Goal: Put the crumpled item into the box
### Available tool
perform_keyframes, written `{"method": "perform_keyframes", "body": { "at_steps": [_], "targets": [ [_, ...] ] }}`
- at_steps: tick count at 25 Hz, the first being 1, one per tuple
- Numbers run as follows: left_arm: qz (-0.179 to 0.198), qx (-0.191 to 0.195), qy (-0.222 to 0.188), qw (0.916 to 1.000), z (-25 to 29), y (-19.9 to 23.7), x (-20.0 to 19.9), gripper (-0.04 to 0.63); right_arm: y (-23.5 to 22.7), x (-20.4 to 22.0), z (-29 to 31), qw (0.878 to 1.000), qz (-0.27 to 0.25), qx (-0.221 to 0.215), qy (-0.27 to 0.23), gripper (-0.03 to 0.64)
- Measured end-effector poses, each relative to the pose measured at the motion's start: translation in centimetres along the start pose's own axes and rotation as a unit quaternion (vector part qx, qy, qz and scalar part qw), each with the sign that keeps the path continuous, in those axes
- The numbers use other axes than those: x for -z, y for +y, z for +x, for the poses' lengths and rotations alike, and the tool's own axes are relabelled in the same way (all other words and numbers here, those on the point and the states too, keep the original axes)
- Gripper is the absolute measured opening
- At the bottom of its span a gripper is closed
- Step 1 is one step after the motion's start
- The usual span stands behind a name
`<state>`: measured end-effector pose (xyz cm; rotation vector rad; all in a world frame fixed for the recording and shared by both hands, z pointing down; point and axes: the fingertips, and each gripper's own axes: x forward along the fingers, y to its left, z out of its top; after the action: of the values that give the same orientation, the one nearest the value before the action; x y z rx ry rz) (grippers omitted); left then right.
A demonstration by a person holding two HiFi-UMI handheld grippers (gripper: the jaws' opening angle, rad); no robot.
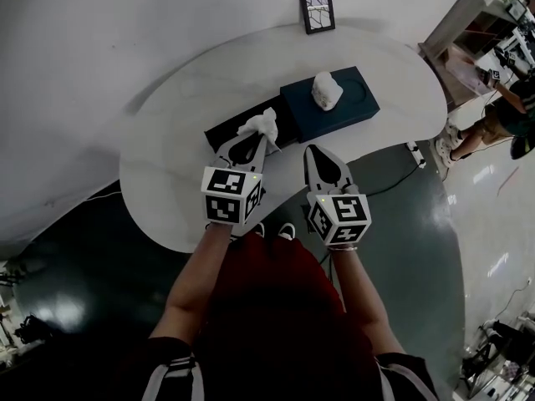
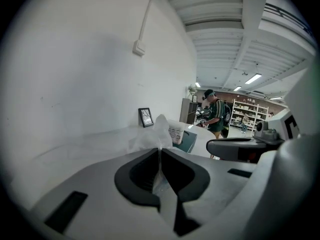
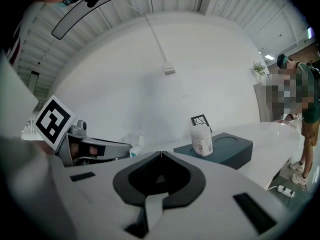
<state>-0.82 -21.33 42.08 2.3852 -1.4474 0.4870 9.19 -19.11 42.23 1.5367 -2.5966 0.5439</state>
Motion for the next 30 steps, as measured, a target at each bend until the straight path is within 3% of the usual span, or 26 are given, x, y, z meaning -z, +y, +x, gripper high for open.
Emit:
{"method": "perform_keyframes", "body": {
  "at_steps": [12, 30],
  "targets": [
    [0.0, 0.016, 0.011, 0.9998, 4.4, 3.1, -1.5, 0.037, -0.2, -0.2, 2.8, 1.0, -0.009, 0.003, 0.02, 0.015],
    [0.019, 0.06, 0.093, 0.9937, 10.1, 3.5, 3.2, 0.037, -2.0, 2.2, 4.5, 0.998, 0.0, 0.048, 0.044, 0.015]
  ]
}}
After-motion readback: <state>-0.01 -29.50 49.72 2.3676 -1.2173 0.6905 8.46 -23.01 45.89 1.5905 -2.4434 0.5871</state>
